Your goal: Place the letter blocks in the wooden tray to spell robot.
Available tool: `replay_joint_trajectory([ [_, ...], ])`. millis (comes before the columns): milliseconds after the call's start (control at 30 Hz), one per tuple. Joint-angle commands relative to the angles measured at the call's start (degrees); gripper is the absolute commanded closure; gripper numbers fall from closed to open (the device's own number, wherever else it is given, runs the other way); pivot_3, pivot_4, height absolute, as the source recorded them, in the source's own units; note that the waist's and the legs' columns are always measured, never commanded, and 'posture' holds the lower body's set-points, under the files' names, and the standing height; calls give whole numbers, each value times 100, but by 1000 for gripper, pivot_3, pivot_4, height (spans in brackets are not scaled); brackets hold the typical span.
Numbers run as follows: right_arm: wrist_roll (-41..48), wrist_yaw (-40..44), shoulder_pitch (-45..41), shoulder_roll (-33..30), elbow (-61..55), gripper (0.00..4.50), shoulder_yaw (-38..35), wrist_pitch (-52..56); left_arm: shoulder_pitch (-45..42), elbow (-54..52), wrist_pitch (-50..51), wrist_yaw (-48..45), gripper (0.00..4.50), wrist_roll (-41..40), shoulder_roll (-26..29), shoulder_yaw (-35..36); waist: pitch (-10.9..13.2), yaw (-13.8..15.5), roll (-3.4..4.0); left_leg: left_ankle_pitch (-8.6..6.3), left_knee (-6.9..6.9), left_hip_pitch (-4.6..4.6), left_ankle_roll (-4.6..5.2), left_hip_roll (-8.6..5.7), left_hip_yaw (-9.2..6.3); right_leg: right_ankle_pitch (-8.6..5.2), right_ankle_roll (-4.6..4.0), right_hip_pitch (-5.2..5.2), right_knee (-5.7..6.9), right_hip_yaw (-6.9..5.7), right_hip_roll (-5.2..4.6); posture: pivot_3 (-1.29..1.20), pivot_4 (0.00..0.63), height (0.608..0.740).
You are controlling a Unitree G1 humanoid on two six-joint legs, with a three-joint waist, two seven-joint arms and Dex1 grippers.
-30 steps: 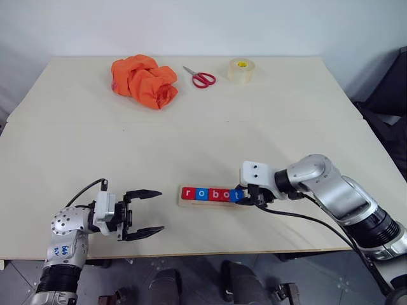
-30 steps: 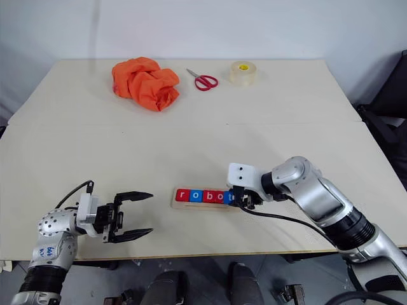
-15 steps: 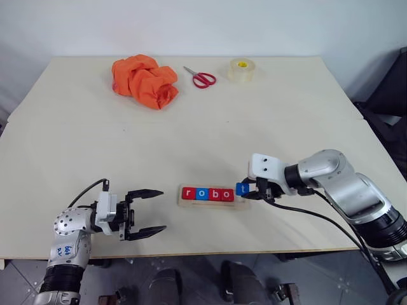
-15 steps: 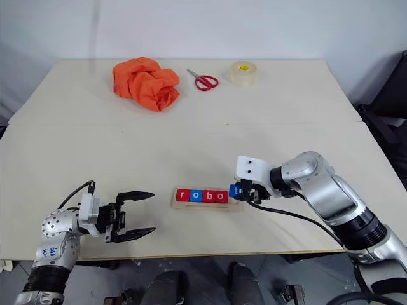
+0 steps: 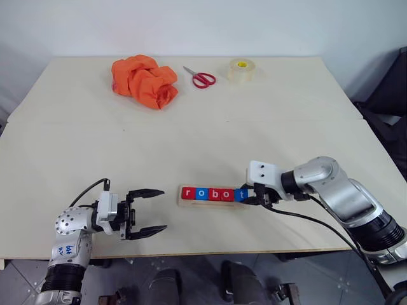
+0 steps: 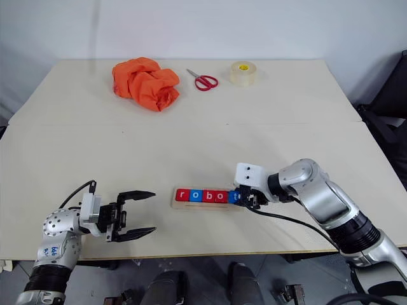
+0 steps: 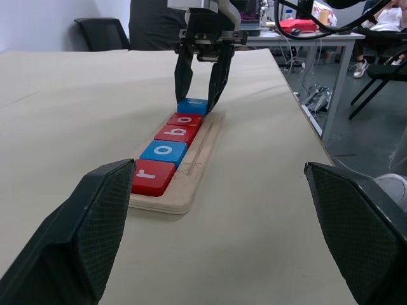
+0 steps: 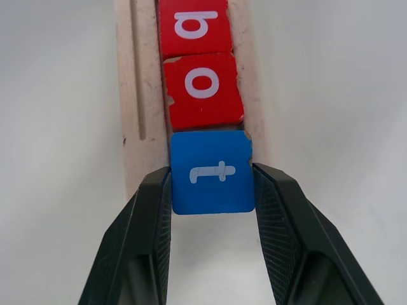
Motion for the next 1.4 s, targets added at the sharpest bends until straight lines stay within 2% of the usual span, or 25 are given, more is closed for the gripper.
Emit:
replay_joint_trajectory([
  [33, -73, 47, -84, 65, 10, 3049, 35, -107, 45, -134, -84, 25, 0, -25, 22, 46, 0, -2, 0, 0, 0, 0, 0, 0, 0, 0, 0, 0, 0, 0, 0, 0, 150, 740],
  [133, -101, 72, -121, 92, 58, 3049, 62, -141, 24, -107, -88, 29, 0, -20, 25, 50, 0, -2, 0, 0, 0, 0, 0, 0, 0, 0, 0, 0, 1, 0, 0, 0, 150, 740],
  [333, 1, 250, -168, -79, -140, 930, -144, -122, -79, 24, -121, -1, 0, -5, 41, 56, 0, 1, 0, 0, 0, 0, 0, 0, 0, 0, 0, 0, 1, 0, 0, 0, 150, 740],
  [433, 30, 280, -217, -89, -163, 23, -214, -94, -179, 143, -138, -44, 0, 8, 49, 44, 0, 1, 0, 0, 1, 0, 0, 0, 0, 0, 0, 0, 1, 0, 0, 0, 150, 740],
  [567, 165, 322, -179, -135, -196, 23, -393, -118, -345, 266, -136, 49, 0, 63, 27, 51, 0, 3, 0, 0, 2, 0, 0, 0, 0, 0, 0, 0, 3, 0, 0, 0, 150, 740],
  [733, 441, 341, 150, -170, -121, 23, -858, -464, -458, 337, -201, 666, 0, 519, 75, 59, 0, 11, 0, 0, 1, 0, 0, -1, 0, 0, 0, 0, 2, 0, 0, 0, 150, 740],
  [833, 925, 506, 749, -153, 26, 23, -1620, -1265, -397, 300, -315, 1260, 0, 837, 128, 188, 0, 19, -1, 0, -1, 0, 0, -1, 0, 0, 1, 1, -1, 0, 1, 0, 150, 740],
  [900, 1300, 747, 1056, -72, 356, 23, -2114, -1834, -310, 181, -216, 1218, 0, 637, 197, 292, 0, 22, -1, 0, -2, -1, 0, -2, 2, 1, 2, 2, -4, 0, 0, 0, 150, 740],
  [1033, 1469, 1305, 1424, -248, 1227, 23, -2583, -2826, -253, -21, -40, 1295, 0, 329, 316, 561, 0, 16, -1, 0, 0, 3, 0, -1, 4, 3, 5, 6, -3, 0, 1, 0, 150, 740],
  [1233, 1839, 1855, 1151, -247, 2171, 23, -2994, -3423, -100, -176, 58, 1043, 0, -10, 576, 846, 1, -14, 1, 3, -1, 13, -5, 1, 6, 2, 4, 7, 7, 3, 3, 0, 150, 740],
  [1400, 1897, 2160, 785, -259, 2788, 23, -3049, -3700, -232, -68, 123, 963, 0, -90, 673, 928, 1, -2, 1, 6, 1, 14, -7, 1, 6, 2, 4, 7, 10, 4, 3, 0, 150, 740],
])
